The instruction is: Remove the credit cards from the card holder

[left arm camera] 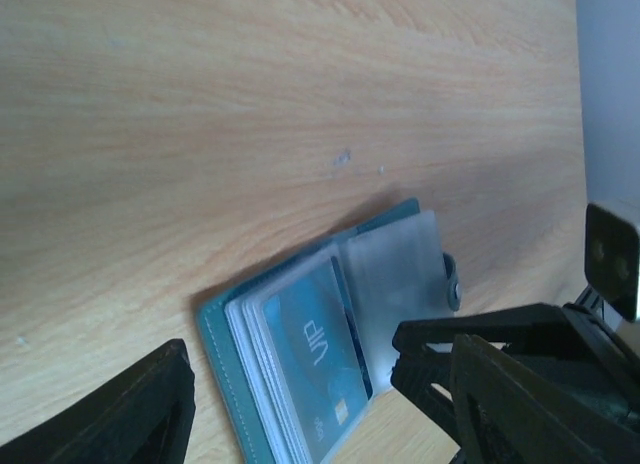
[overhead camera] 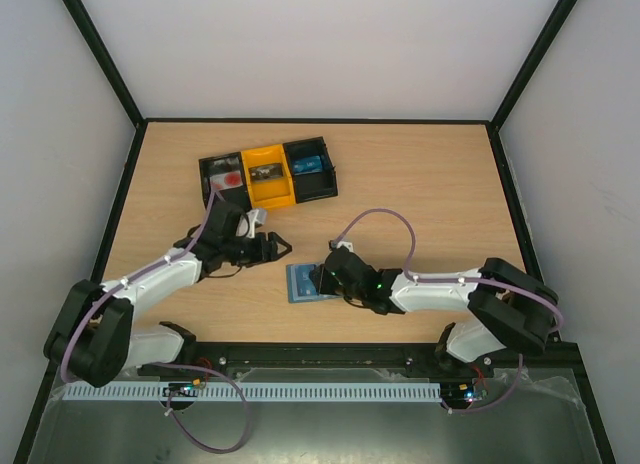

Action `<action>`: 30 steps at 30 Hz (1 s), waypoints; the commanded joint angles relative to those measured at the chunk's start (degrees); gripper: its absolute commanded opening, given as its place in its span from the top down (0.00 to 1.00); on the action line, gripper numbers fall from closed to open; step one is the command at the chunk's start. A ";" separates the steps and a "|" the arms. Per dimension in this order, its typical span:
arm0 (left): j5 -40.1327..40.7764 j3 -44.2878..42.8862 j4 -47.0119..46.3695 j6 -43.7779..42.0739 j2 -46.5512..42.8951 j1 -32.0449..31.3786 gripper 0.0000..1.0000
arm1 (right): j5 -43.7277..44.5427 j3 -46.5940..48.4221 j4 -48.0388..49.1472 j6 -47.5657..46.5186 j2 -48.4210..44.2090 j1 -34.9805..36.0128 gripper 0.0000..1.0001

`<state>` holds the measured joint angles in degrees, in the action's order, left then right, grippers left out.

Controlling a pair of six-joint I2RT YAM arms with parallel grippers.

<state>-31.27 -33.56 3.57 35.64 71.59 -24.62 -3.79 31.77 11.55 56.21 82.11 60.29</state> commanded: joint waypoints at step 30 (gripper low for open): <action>-0.01 6.12 -15.76 8.48 13.01 -6.93 0.77 | -8.26 -6.07 12.19 1.76 5.49 -4.85 0.78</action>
<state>-31.46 -27.79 -11.35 44.58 83.48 -31.24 -11.73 26.81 21.85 57.71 87.33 55.81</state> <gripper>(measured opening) 0.256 0.219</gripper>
